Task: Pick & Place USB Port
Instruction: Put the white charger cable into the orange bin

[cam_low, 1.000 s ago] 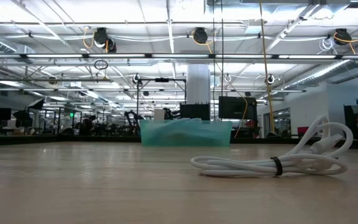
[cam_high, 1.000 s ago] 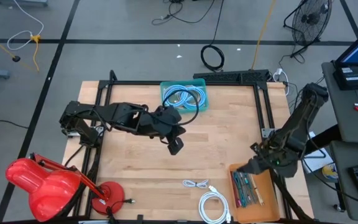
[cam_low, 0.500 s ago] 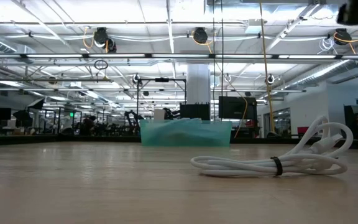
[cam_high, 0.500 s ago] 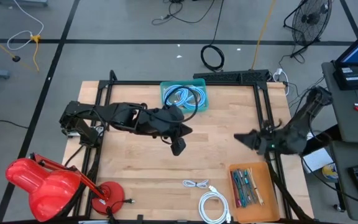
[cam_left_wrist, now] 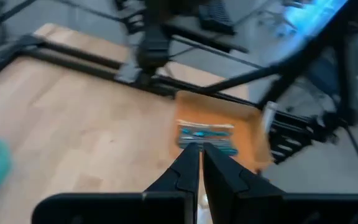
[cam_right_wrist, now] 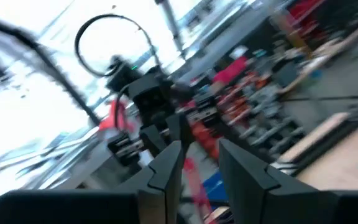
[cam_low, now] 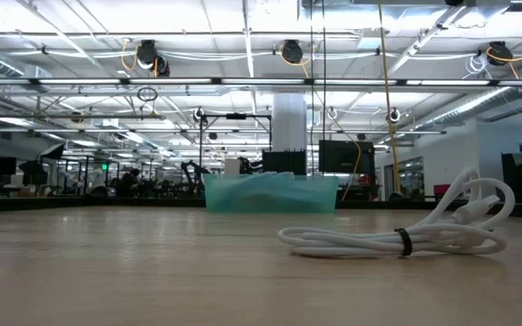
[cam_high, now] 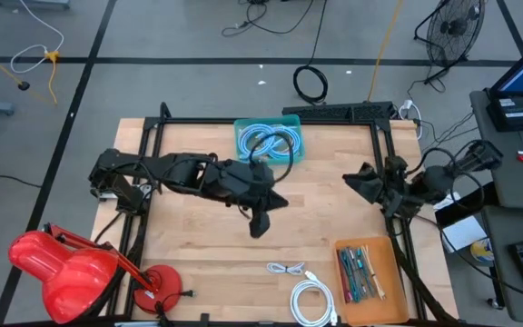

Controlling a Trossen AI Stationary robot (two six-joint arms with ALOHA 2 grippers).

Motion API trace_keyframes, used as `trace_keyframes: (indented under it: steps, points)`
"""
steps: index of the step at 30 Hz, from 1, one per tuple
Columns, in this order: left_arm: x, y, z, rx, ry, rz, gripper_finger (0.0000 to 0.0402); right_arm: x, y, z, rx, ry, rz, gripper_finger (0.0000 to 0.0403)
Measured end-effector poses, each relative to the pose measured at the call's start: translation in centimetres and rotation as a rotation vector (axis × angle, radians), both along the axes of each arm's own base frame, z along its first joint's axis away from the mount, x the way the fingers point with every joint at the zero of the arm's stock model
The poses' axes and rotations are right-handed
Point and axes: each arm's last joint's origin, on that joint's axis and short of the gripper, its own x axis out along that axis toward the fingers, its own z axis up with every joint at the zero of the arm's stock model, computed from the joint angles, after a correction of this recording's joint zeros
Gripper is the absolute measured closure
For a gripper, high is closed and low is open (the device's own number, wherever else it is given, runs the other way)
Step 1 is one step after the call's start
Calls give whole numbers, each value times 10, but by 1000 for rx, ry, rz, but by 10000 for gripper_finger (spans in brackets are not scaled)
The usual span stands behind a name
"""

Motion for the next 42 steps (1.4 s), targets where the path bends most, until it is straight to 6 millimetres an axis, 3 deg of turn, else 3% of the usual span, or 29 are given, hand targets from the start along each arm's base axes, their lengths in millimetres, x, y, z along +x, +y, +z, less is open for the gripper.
trace_keyframes:
  steps: [8,12,20,26,33,42]
  points:
    - [15,-15,-13,9,1,-131,380,18,-11,1,-64,-85,220,303]
    - [21,-25,-24,25,29,-285,380,26,-14,3,-117,-135,293,303]
    - [31,-47,-70,127,239,-503,380,48,-18,10,-166,-53,404,303]
    - [42,-54,-99,156,338,-586,380,60,-22,12,-165,43,388,303]
    - [57,-58,-131,152,411,-658,374,58,-31,-6,-118,266,353,303]
    - [63,-75,-161,184,499,-644,272,55,-65,-19,-185,424,75,303]
